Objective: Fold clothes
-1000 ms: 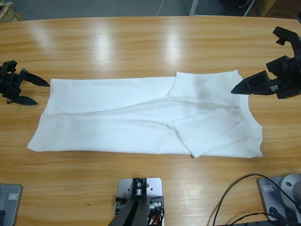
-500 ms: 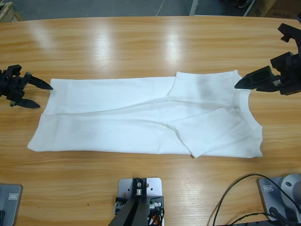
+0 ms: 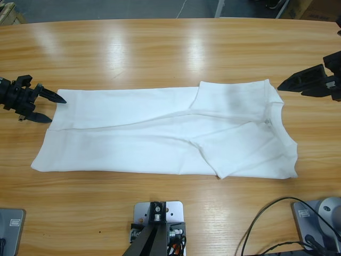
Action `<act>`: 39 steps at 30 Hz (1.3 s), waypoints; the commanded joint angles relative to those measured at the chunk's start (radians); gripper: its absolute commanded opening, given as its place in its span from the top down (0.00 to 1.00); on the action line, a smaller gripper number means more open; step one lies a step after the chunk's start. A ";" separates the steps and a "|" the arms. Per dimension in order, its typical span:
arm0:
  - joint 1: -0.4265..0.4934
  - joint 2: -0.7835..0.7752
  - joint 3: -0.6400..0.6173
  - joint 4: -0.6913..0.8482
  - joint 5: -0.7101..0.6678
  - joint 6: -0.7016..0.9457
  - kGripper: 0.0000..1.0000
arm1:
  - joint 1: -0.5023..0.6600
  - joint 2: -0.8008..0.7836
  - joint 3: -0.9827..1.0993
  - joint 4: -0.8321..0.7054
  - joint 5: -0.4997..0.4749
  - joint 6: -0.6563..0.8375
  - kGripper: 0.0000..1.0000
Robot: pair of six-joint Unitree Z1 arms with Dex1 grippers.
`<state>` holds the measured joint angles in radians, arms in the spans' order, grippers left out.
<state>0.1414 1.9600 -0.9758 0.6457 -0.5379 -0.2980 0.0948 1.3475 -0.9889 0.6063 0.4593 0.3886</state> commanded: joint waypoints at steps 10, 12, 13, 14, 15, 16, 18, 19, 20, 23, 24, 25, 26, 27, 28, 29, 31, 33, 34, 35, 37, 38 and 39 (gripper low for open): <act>-0.039 0.173 -0.004 -0.014 0.027 -0.070 0.12 | -0.033 -0.022 -0.059 0.063 -0.009 -0.002 0.02; -0.039 0.175 -0.005 -0.011 0.030 -0.072 0.12 | -0.034 -0.022 -0.060 0.064 -0.008 -0.002 0.02; -0.039 0.170 -0.003 -0.010 0.036 -0.074 0.12 | -0.034 -0.022 -0.061 0.064 -0.008 -0.002 0.02; -0.040 0.154 -0.001 -0.009 0.052 -0.076 0.12 | -0.035 -0.022 -0.063 0.065 -0.008 -0.002 0.02; -0.040 0.132 0.000 -0.009 0.070 -0.075 0.12 | -0.034 -0.024 -0.064 0.066 -0.008 -0.002 0.02; -0.042 0.112 -0.001 -0.010 0.088 -0.072 0.12 | -0.035 -0.024 -0.065 0.068 -0.008 -0.002 0.02; -0.075 0.102 -0.016 -0.005 0.112 -0.067 0.12 | -0.035 -0.024 -0.066 0.069 -0.007 -0.002 0.02; -0.095 0.098 -0.031 0.008 0.131 -0.062 0.12 | -0.035 -0.024 -0.067 0.070 -0.006 -0.002 0.02; -0.107 0.092 -0.047 0.029 0.153 -0.052 0.12 | -0.035 -0.026 -0.070 0.074 -0.005 -0.002 0.02; -0.124 0.081 -0.100 0.101 0.211 0.003 0.12 | -0.035 -0.030 -0.070 0.079 -0.005 -0.002 0.02; -0.129 0.083 -0.107 0.112 0.215 0.010 0.12 | -0.035 -0.030 -0.070 0.079 -0.005 -0.002 0.02; -0.139 0.085 -0.110 0.116 0.216 0.011 0.12 | -0.035 -0.029 -0.070 0.079 -0.005 -0.002 0.02; -0.148 0.086 -0.112 0.119 0.220 0.010 0.12 | -0.035 -0.030 -0.070 0.079 -0.005 -0.002 0.02; -0.152 0.086 -0.114 0.122 0.222 0.008 0.12 | -0.035 -0.031 -0.071 0.080 -0.005 -0.002 0.02; -0.152 0.087 -0.115 0.123 0.222 0.008 0.12 | -0.035 -0.033 -0.071 0.082 -0.005 -0.002 0.02; -0.152 0.090 -0.116 0.124 0.222 0.009 0.12 | -0.035 -0.033 -0.070 0.082 -0.005 -0.002 0.02; -0.155 0.100 -0.119 0.126 0.219 0.011 0.12 | -0.035 -0.034 -0.068 0.082 -0.006 -0.002 0.02; -0.162 0.111 -0.123 0.128 0.206 0.010 0.12 | -0.035 -0.037 -0.070 0.082 -0.006 -0.002 0.02; -0.166 0.112 -0.122 0.130 0.199 0.008 0.12 | -0.036 -0.037 -0.070 0.082 -0.006 -0.002 0.02; -0.167 0.115 -0.119 0.132 0.189 0.005 0.12 | -0.036 -0.037 -0.070 0.082 -0.006 -0.002 0.02; -0.167 0.125 -0.115 0.138 0.170 0.002 0.12 | -0.038 -0.037 -0.070 0.082 -0.006 -0.002 0.02; -0.167 0.127 -0.112 0.137 0.162 0.000 0.12 | -0.038 -0.037 -0.070 0.082 -0.006 -0.002 0.02; -0.167 0.129 -0.110 0.136 0.153 -0.003 0.12 | -0.038 -0.037 -0.069 0.082 -0.006 -0.002 0.02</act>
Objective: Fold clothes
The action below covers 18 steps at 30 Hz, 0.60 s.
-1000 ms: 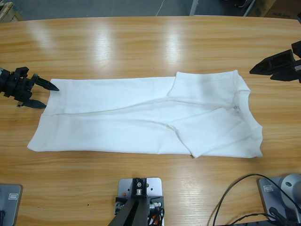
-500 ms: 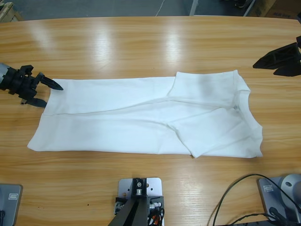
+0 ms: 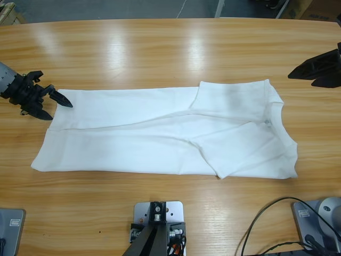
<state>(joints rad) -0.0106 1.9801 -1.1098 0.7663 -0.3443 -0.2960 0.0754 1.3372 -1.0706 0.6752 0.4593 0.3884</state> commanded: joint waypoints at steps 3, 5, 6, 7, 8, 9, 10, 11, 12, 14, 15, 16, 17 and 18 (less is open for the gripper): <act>-0.016 0.119 0.041 0.006 -0.073 -0.013 0.12 | -0.019 -0.027 0.015 0.014 -0.007 -0.002 0.02; -0.016 0.132 0.053 -0.009 -0.102 -0.015 0.12 | -0.019 -0.027 0.015 0.014 -0.007 -0.002 0.02; -0.016 0.132 0.057 -0.013 -0.105 -0.015 0.12 | -0.019 -0.027 0.015 0.014 -0.007 -0.002 0.02; -0.016 0.132 0.057 -0.015 -0.107 -0.015 0.12 | -0.019 -0.027 0.016 0.014 -0.007 -0.003 0.02; -0.016 0.133 0.057 -0.015 -0.108 -0.015 0.12 | -0.019 -0.027 0.017 0.014 -0.007 -0.004 0.02; -0.016 0.136 0.057 -0.015 -0.108 -0.015 0.12 | -0.019 -0.028 0.019 0.014 -0.007 -0.005 0.02; -0.016 0.139 0.057 -0.017 -0.110 -0.015 0.12 | -0.019 -0.029 0.020 0.014 -0.007 -0.005 0.02; -0.016 0.143 0.057 -0.018 -0.111 -0.015 0.12 | -0.019 -0.029 0.020 0.014 -0.007 -0.005 0.02; -0.016 0.148 0.057 -0.020 -0.111 -0.014 0.12 | -0.019 -0.030 0.020 0.014 -0.007 -0.005 0.02; -0.016 0.157 0.056 -0.024 -0.112 -0.014 0.13 | -0.020 -0.032 0.020 0.016 -0.007 -0.005 0.02; -0.016 0.163 0.057 -0.028 -0.114 -0.013 0.14 | -0.020 -0.033 0.021 0.017 -0.007 -0.005 0.02; -0.016 0.168 0.057 -0.031 -0.118 -0.012 0.14 | -0.020 -0.035 0.021 0.018 -0.007 -0.005 0.02; -0.016 0.170 0.057 -0.032 -0.120 -0.012 0.15 | -0.022 -0.036 0.021 0.018 -0.007 -0.005 0.02; -0.017 0.171 0.057 -0.033 -0.121 -0.012 0.15 | -0.023 -0.036 0.021 0.018 -0.007 -0.005 0.02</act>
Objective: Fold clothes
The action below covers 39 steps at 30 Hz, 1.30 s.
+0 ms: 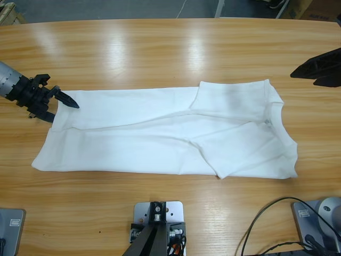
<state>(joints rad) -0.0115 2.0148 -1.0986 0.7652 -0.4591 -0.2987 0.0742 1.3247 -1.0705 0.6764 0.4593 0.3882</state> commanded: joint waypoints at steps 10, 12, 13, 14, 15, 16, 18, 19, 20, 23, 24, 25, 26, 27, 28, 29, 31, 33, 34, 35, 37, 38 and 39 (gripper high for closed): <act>-0.033 0.147 0.045 -0.032 -0.004 -0.010 1.00 | -0.024 -0.030 0.010 0.026 -0.005 -0.005 0.02; -0.039 0.148 0.045 -0.032 -0.002 -0.011 1.00 | -0.024 -0.030 0.003 0.031 -0.005 -0.005 0.02; -0.039 0.147 0.045 -0.032 -0.001 -0.011 1.00 | -0.024 -0.031 -0.001 0.035 -0.005 -0.005 0.02; -0.040 0.147 0.045 -0.032 0.000 -0.011 1.00 | -0.024 -0.031 -0.005 0.038 -0.005 -0.005 0.02; -0.041 0.147 0.045 -0.032 0.000 -0.011 1.00 | -0.024 -0.032 -0.009 0.042 -0.005 -0.005 0.02; -0.043 0.147 0.045 -0.032 0.001 -0.011 1.00 | -0.024 -0.032 -0.011 0.044 -0.005 -0.005 0.02; -0.046 0.146 0.045 -0.032 0.002 -0.011 1.00 | -0.024 -0.032 -0.012 0.045 -0.005 -0.005 0.02; -0.047 0.145 0.045 -0.032 0.002 -0.011 1.00 | -0.024 -0.032 -0.012 0.045 -0.005 -0.005 0.02; -0.048 0.144 0.045 -0.032 0.002 -0.010 1.00 | -0.024 -0.031 -0.012 0.045 -0.005 -0.005 0.02; -0.049 0.142 0.045 -0.033 0.002 -0.008 1.00 | -0.024 -0.028 -0.012 0.043 -0.005 -0.005 0.02; -0.051 0.142 0.045 -0.033 0.002 -0.008 1.00 | -0.025 -0.028 -0.012 0.043 -0.005 -0.005 0.02; -0.052 0.141 0.045 -0.033 0.002 -0.008 1.00 | -0.025 -0.027 -0.011 0.042 -0.006 -0.005 0.02; -0.053 0.140 0.045 -0.033 0.003 -0.008 1.00 | -0.025 -0.027 -0.010 0.041 -0.006 -0.006 0.02; -0.053 0.140 0.045 -0.033 0.003 -0.008 1.00 | -0.027 -0.027 -0.009 0.041 -0.007 -0.006 0.02; -0.053 0.138 0.045 -0.034 0.005 -0.008 1.00 | -0.027 -0.027 -0.009 0.041 -0.007 -0.006 0.02; -0.053 0.134 0.044 -0.034 0.006 -0.008 1.00 | -0.027 -0.027 -0.009 0.041 -0.006 -0.006 0.02; -0.053 0.127 0.043 -0.033 0.010 -0.010 1.00 | -0.027 -0.027 -0.010 0.042 -0.005 -0.006 0.02; -0.047 0.127 0.040 -0.032 0.011 -0.011 1.00 | -0.027 -0.027 -0.011 0.043 -0.005 -0.006 0.02; -0.040 0.125 0.038 -0.032 0.011 -0.012 1.00 | -0.027 -0.027 -0.011 0.043 -0.005 -0.006 0.02; -0.032 0.122 0.036 -0.032 0.011 -0.011 1.00 | -0.027 -0.028 -0.011 0.043 -0.005 -0.006 0.02; -0.011 0.108 0.028 -0.029 0.013 -0.008 1.00 | -0.027 -0.028 -0.011 0.043 -0.005 -0.006 0.02; 0.002 0.104 0.024 -0.027 0.013 -0.005 1.00 | -0.027 -0.028 -0.011 0.043 -0.005 -0.006 0.02; 0.012 0.101 0.020 -0.024 0.013 -0.003 1.00 | -0.027 -0.028 -0.011 0.043 -0.005 -0.006 0.02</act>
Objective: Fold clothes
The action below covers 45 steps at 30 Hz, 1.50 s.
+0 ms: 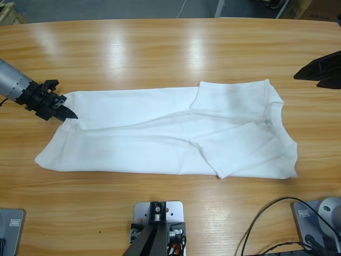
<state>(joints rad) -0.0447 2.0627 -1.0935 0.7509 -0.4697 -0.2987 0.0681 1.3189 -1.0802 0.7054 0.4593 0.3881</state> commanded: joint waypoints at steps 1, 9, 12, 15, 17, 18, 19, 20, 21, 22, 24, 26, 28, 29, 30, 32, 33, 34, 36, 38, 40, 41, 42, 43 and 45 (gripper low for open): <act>0.052 0.052 0.008 -0.004 0.024 0.001 1.00 | -0.021 -0.022 -0.001 0.014 -0.005 -0.006 0.02; 0.101 0.014 -0.039 0.036 0.064 0.030 1.00 | -0.022 -0.011 -0.001 0.012 -0.006 -0.009 0.02; 0.114 0.001 -0.056 0.058 0.084 0.042 1.00 | -0.022 -0.006 -0.001 0.009 -0.006 -0.009 0.02; 0.141 -0.007 -0.060 0.065 0.095 0.047 1.00 | -0.022 -0.004 -0.001 0.008 -0.005 -0.011 0.02; 0.167 -0.012 -0.061 0.067 0.095 0.049 1.00 | -0.022 -0.005 -0.001 0.008 -0.005 -0.011 0.02; 0.181 -0.015 -0.063 0.069 0.095 0.050 1.00 | -0.022 -0.004 -0.001 0.008 -0.005 -0.011 0.02; 0.197 -0.017 -0.066 0.072 0.095 0.053 1.00 | -0.022 -0.004 0.000 0.008 -0.004 -0.012 0.02; 0.212 -0.019 -0.071 0.079 0.096 0.056 1.00 | -0.022 -0.004 0.000 0.007 -0.004 -0.012 0.02; 0.227 -0.022 -0.080 0.088 0.097 0.059 1.00 | -0.022 -0.004 0.000 0.006 -0.003 -0.013 0.02; 0.241 -0.026 -0.091 0.099 0.100 0.063 1.00 | -0.022 -0.003 0.000 0.005 -0.002 -0.013 0.02; 0.263 -0.029 -0.124 0.128 0.106 0.072 1.00 | -0.022 0.001 0.000 0.002 0.004 -0.014 0.02; 0.271 -0.029 -0.166 0.163 0.112 0.079 1.00 | -0.022 0.003 0.000 -0.001 0.006 -0.014 0.02; 0.275 -0.027 -0.199 0.191 0.122 0.086 1.00 | -0.022 0.005 0.002 -0.003 0.007 -0.014 0.02; 0.278 -0.025 -0.205 0.197 0.122 0.090 1.00 | -0.022 0.007 0.004 -0.007 0.009 -0.014 0.02; 0.279 -0.020 -0.209 0.200 0.123 0.093 1.00 | -0.022 0.010 0.006 -0.010 0.011 -0.014 0.02; 0.281 -0.009 -0.208 0.200 0.124 0.095 1.00 | -0.022 0.014 0.010 -0.015 0.013 -0.014 0.02; 0.281 -0.001 -0.207 0.200 0.125 0.096 1.00 | -0.022 0.014 0.013 -0.017 0.013 -0.014 0.02; 0.283 0.008 -0.208 0.200 0.126 0.097 1.00 | -0.022 0.015 0.014 -0.018 0.015 -0.014 0.02; 0.284 0.024 -0.208 0.200 0.131 0.099 1.00 | -0.022 0.016 0.015 -0.018 0.015 -0.014 0.02; 0.285 0.040 -0.209 0.200 0.136 0.099 1.00 | -0.022 0.016 0.016 -0.017 0.018 -0.014 0.02; 0.287 0.050 -0.210 0.200 0.137 0.100 1.00 | -0.022 0.016 0.016 -0.017 0.019 -0.014 0.02; 0.289 0.052 -0.210 0.200 0.137 0.100 0.69 | -0.022 0.017 0.016 -0.017 0.019 -0.014 0.02; 0.290 0.053 -0.212 0.200 0.138 0.100 0.26 | -0.022 0.016 0.018 -0.017 0.020 -0.014 0.02; 0.290 0.052 -0.213 0.200 0.143 0.101 0.09 | -0.022 0.016 0.021 -0.017 0.021 -0.014 0.02; 0.292 0.051 -0.221 0.209 0.144 0.108 0.03 | -0.022 0.016 0.031 -0.018 0.024 -0.014 0.01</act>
<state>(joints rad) 0.2322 2.0597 -1.2984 0.9413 -0.3454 -0.2108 0.0542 1.3191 -1.0802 0.6939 0.4612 0.3837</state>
